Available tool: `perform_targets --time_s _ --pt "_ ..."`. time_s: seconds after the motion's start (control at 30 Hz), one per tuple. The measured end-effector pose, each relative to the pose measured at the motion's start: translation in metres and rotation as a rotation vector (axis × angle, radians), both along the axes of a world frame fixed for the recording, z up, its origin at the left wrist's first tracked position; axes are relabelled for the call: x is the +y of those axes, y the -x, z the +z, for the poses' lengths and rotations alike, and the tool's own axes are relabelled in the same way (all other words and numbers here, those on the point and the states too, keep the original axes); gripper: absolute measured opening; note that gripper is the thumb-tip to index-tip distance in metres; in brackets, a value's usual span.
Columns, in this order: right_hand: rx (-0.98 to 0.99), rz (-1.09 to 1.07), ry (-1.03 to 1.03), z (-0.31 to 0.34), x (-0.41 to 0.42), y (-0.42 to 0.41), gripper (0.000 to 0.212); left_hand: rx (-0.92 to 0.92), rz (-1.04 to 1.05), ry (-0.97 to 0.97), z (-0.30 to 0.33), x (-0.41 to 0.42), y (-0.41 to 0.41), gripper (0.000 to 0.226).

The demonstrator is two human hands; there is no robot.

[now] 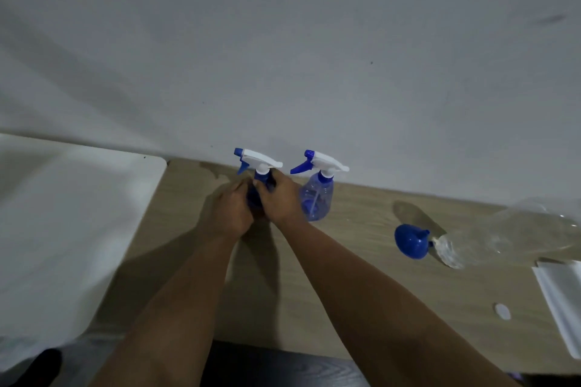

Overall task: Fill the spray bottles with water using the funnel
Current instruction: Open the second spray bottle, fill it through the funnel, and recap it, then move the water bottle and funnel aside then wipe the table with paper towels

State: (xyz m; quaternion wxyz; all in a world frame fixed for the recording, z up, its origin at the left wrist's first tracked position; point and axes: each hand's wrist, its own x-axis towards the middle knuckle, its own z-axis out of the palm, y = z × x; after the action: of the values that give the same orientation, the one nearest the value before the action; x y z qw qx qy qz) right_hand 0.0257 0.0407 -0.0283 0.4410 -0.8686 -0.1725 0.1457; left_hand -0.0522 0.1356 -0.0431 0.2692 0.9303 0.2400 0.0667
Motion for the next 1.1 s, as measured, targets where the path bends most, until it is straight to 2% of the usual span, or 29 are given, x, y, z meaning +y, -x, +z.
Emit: perform_targets --time_s 0.2,0.27,0.33,0.43,0.57,0.73,0.93,1.1 --pt "0.024 0.020 0.075 0.014 -0.011 0.012 0.030 0.018 -0.009 -0.001 0.002 -0.007 0.011 0.033" --pt "0.065 0.019 0.056 0.022 -0.032 0.025 0.029 0.063 0.042 -0.028 0.002 -0.015 0.024 0.036" --pt "0.096 0.032 -0.005 0.029 -0.059 0.040 0.036 0.073 0.106 -0.078 0.006 -0.029 0.042 0.036" --pt "0.091 0.014 -0.024 0.033 -0.111 0.059 0.035 0.078 0.187 -0.028 0.021 -0.063 0.069 0.049" --pt "0.092 -0.121 -0.013 0.025 -0.200 0.069 0.023 0.077 0.078 0.014 0.027 -0.129 0.089 0.042" --pt "0.073 -0.274 0.100 0.020 -0.321 0.054 0.013 0.043 -0.124 0.142 0.031 -0.223 0.059 0.040" --pt "0.029 -0.438 0.259 0.018 -0.456 0.022 0.015 -0.056 -0.265 0.233 0.066 -0.333 -0.014 0.076" --pt "0.110 -0.391 0.493 0.010 -0.521 -0.013 0.039 -0.082 -0.273 0.409 0.101 -0.393 -0.069 0.113"
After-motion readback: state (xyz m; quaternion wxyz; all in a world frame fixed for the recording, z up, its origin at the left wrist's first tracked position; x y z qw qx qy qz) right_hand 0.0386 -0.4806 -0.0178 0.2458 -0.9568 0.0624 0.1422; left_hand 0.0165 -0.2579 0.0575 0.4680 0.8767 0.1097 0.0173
